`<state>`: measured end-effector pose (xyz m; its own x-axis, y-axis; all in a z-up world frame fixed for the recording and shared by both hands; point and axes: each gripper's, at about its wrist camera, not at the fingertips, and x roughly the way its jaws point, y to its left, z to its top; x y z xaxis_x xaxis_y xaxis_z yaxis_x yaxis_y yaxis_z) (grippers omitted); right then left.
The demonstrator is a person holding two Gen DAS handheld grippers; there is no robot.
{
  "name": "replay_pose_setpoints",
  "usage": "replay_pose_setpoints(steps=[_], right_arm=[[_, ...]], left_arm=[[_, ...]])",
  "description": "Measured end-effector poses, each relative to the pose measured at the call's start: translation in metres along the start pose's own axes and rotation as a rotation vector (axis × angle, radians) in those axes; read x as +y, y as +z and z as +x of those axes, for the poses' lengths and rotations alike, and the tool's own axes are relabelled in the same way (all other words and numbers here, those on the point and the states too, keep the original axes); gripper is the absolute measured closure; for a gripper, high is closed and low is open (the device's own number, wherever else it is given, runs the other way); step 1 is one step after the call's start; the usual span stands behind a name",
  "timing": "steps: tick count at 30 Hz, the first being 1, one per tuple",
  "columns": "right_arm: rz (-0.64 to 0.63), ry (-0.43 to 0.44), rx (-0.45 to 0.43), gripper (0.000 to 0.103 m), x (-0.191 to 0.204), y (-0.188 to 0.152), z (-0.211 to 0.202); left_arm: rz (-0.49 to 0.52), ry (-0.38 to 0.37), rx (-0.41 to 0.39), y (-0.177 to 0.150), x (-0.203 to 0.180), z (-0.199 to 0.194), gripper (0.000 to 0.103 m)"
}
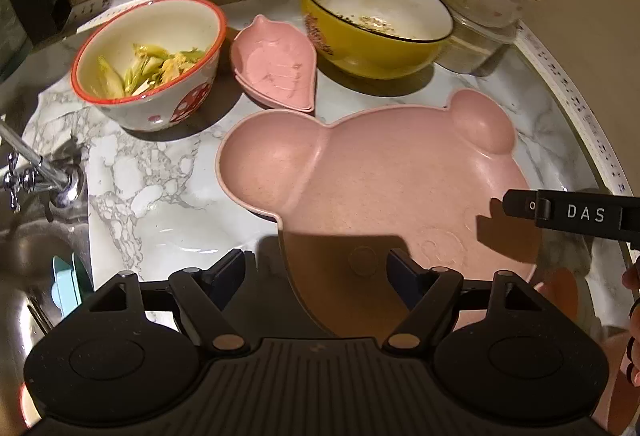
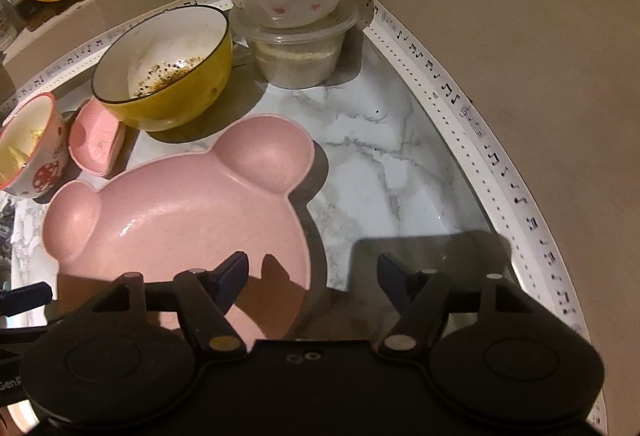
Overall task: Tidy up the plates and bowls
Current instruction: 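Close both grippers on the pink bear-shaped plate rim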
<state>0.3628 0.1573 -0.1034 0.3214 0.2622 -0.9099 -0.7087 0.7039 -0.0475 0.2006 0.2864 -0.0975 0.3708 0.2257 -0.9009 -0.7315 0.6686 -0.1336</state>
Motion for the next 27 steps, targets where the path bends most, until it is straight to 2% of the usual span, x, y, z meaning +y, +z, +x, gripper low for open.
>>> replay_pose_setpoints(steps=[2,4,8,10,12,17,19,27], right_arm=[[-0.003,0.01,0.005,0.043,-0.002,0.002,0.005],[-0.006,0.019,0.011,0.048,-0.003,0.004,0.009],[-0.005,0.034,0.006,0.058,-0.006,0.007,0.013],[-0.005,0.052,0.0,0.061,-0.007,0.007,0.013],[-0.012,0.071,0.002,0.066,-0.007,0.007,0.014],[-0.02,0.084,0.003,0.083,-0.003,0.007,0.013],[-0.023,0.085,-0.005,0.088,-0.002,0.007,0.011],[-0.056,0.046,-0.038,0.093,0.004,0.0,0.002]], left_arm=[[-0.012,0.0,-0.009,0.0,0.002,0.001,0.028],[-0.024,-0.006,-0.007,0.001,0.005,0.002,0.036],[-0.058,-0.013,-0.012,0.002,0.009,0.003,0.045],[-0.071,-0.023,-0.024,0.001,0.011,0.002,0.058],[-0.078,-0.03,-0.022,0.001,0.011,0.002,0.066],[-0.077,-0.031,-0.034,0.0,0.01,-0.002,0.076],[-0.075,-0.019,-0.035,-0.001,0.012,-0.002,0.084],[-0.053,-0.021,-0.053,-0.006,0.014,-0.011,0.086]])
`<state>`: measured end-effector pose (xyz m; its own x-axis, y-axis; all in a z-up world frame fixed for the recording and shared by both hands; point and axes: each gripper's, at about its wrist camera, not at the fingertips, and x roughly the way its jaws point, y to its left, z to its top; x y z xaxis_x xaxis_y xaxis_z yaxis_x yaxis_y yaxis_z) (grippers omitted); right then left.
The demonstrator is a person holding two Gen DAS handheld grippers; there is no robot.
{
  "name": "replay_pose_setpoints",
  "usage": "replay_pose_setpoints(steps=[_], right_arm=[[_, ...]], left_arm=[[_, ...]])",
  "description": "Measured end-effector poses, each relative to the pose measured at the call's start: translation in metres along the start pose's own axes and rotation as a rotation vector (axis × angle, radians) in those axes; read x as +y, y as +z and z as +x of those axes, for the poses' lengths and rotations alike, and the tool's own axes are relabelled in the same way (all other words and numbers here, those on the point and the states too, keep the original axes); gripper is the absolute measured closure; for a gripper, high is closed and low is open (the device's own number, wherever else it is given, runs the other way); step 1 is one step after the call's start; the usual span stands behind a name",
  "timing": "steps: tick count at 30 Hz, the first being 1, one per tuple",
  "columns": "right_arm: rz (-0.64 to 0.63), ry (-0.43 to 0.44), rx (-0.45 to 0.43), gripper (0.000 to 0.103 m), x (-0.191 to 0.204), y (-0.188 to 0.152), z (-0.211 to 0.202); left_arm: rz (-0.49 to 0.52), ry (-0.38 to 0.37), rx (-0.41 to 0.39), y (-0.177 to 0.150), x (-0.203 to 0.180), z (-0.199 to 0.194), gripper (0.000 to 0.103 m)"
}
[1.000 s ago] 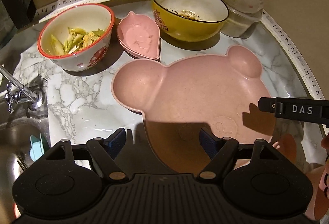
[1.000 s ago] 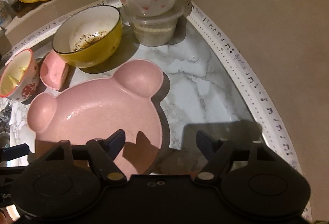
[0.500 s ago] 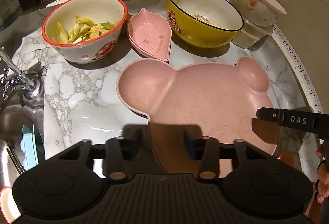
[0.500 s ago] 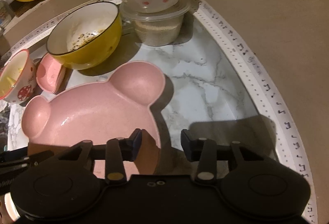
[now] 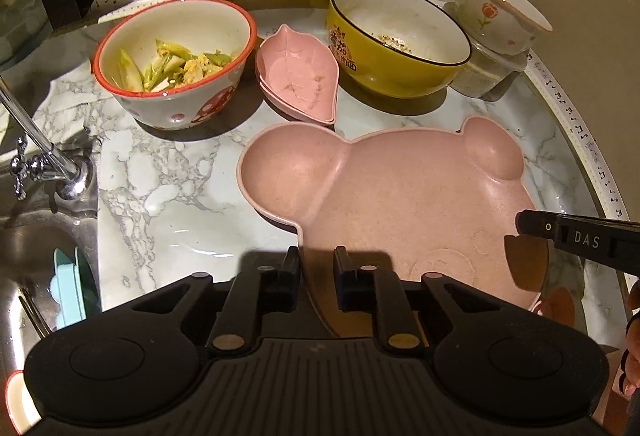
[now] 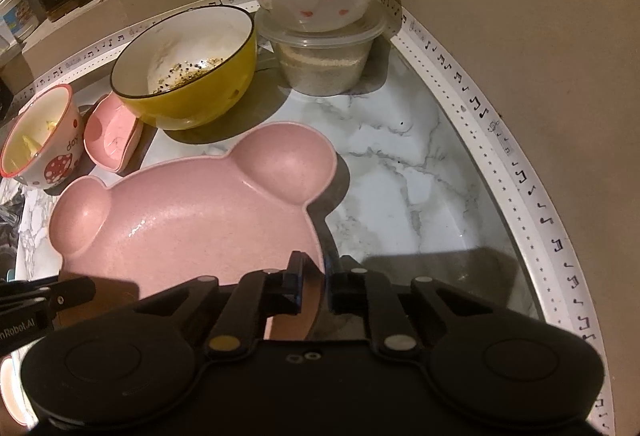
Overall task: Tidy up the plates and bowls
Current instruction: 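Close both grippers on the pink bear-shaped plate rim, then lift the bear-shaped plate with both grippers and carry it toward the white plates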
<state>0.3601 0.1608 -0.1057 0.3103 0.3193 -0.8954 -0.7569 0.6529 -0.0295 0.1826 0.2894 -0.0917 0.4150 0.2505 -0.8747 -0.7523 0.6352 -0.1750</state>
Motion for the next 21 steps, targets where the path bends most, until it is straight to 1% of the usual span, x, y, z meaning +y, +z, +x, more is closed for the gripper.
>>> replay_pose_setpoints(steps=[9,16,21], right_arm=[[-0.029,0.005,-0.026,0.095,0.005,-0.014,-0.028],[-0.007,0.012,-0.038,0.096,0.008,-0.032,-0.057],[0.012,0.012,-0.058,0.096,0.01,-0.048,-0.082]], left_arm=[[0.028,-0.019,-0.004,-0.007,0.006,-0.022,0.086],[0.066,-0.046,-0.005,-0.019,0.008,-0.043,0.086],[0.1,-0.079,-0.012,-0.03,0.01,-0.066,0.086]])
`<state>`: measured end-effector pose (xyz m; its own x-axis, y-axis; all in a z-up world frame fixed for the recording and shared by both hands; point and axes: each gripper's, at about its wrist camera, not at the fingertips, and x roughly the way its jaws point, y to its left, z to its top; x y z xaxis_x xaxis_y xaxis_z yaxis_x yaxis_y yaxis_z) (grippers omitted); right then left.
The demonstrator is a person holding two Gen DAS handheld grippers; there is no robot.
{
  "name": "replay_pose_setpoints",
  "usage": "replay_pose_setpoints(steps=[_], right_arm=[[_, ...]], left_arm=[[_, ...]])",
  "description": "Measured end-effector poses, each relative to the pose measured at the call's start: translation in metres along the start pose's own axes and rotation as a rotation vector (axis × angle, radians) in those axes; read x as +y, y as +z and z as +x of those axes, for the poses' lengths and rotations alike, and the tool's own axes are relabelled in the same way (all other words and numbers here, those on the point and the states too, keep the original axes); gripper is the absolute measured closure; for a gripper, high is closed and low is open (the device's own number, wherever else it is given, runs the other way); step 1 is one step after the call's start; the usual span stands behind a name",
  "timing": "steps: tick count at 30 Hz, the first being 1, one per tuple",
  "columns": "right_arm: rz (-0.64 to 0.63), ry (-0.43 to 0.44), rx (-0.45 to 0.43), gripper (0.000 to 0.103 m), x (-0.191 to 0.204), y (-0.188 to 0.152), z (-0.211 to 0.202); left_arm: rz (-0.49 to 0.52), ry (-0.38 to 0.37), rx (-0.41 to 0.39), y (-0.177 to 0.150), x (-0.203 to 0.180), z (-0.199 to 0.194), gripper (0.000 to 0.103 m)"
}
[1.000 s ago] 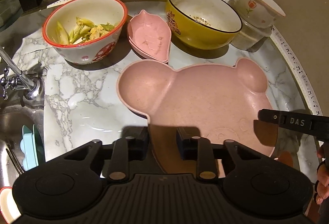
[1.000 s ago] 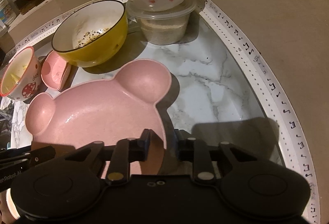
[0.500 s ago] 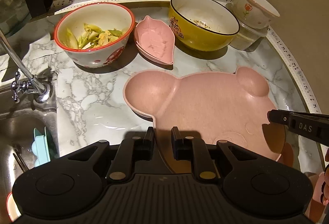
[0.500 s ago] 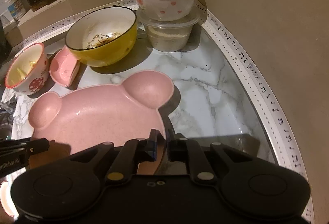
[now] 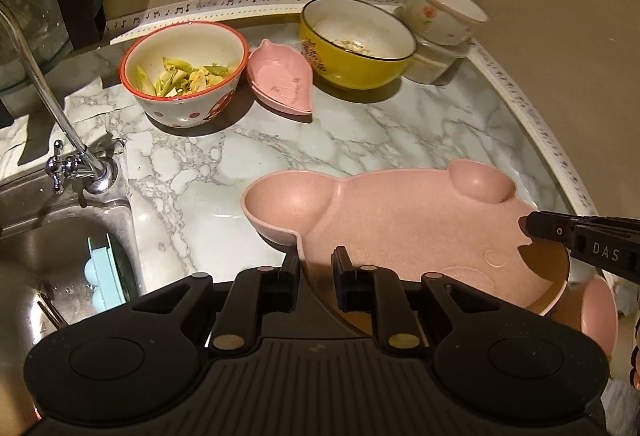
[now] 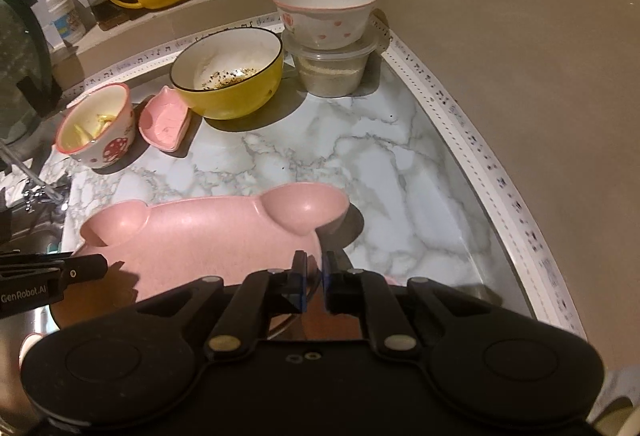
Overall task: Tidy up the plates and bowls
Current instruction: 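Lift the bear-shaped plate with both grippers and carry it toward the white plates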
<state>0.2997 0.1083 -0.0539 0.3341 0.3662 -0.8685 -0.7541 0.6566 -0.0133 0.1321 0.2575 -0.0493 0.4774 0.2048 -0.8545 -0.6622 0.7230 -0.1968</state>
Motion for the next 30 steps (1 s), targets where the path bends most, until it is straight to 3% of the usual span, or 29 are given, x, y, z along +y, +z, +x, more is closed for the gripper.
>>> replay_pose_setpoints(steps=[15,30], right_arm=[[0.08,0.018,-0.069,0.096,0.005,-0.062,-0.08],[0.145,0.013,-0.095,0.096,0.01,-0.133,-0.11]], left_arm=[[0.101,-0.069,-0.006,-0.051,-0.001,-0.063,0.086],[0.155,-0.09,-0.006,-0.101,-0.002,-0.083,0.086]])
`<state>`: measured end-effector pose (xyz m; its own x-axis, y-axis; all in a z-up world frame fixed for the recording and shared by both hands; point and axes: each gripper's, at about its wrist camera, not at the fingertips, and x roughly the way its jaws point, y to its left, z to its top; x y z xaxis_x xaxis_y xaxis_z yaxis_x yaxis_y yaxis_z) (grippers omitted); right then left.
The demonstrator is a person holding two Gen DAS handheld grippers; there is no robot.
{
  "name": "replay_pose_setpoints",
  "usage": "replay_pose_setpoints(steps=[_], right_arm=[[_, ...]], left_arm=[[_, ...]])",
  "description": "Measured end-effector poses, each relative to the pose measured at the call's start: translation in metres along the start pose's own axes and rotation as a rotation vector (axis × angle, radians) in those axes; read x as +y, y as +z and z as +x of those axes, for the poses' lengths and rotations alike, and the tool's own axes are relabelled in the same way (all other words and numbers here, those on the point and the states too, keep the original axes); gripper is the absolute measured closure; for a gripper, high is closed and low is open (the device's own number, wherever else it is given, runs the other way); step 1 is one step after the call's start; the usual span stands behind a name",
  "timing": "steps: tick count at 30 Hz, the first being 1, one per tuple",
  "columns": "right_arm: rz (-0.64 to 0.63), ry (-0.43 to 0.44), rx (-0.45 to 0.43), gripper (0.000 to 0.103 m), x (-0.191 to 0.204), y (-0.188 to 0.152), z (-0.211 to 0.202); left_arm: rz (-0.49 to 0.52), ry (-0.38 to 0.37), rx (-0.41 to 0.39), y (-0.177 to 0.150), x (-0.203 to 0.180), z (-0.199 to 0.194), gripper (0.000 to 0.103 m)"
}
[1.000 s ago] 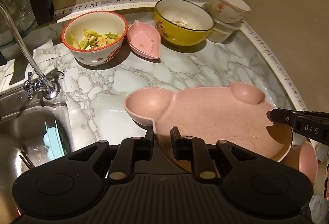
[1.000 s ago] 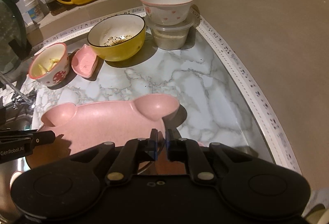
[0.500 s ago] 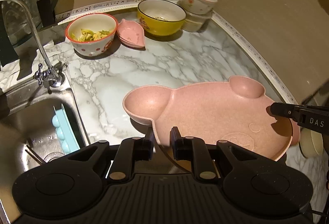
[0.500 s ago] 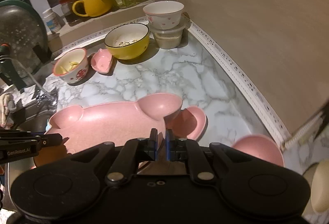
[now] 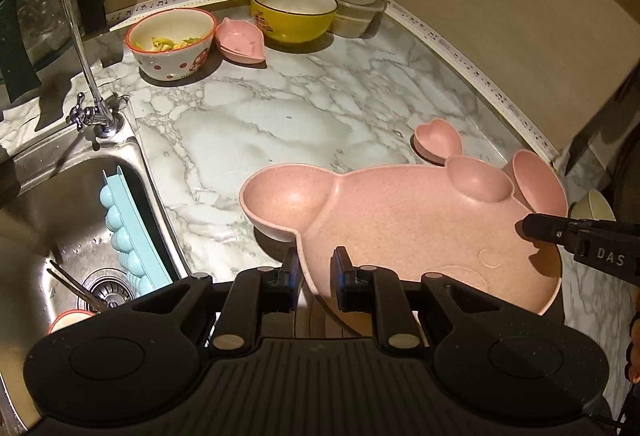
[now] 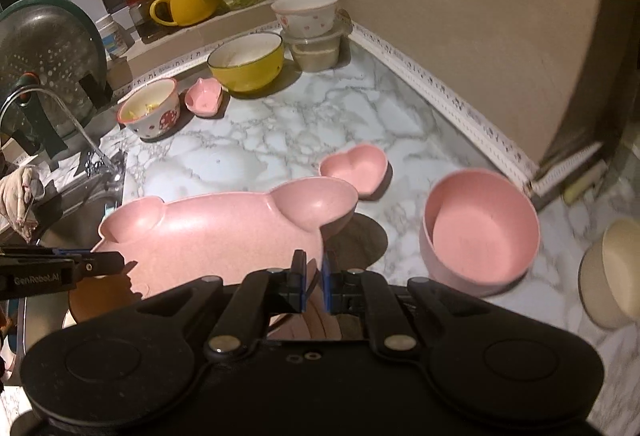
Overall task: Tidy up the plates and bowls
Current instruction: 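Lift the bear-shaped plate with both grippers and carry it toward the white plates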
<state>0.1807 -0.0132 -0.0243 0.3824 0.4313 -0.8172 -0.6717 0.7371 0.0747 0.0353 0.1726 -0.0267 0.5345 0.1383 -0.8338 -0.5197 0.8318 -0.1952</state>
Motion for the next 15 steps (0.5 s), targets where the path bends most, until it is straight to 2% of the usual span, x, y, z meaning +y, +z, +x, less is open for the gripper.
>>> replay_pose_setpoints(steps=[15], right_arm=[[0.007,-0.019,0.01,0.096,-0.003,-0.034,0.004]], left_arm=[[-0.004,-0.008,0.011,-0.023,0.001,0.008,0.086]])
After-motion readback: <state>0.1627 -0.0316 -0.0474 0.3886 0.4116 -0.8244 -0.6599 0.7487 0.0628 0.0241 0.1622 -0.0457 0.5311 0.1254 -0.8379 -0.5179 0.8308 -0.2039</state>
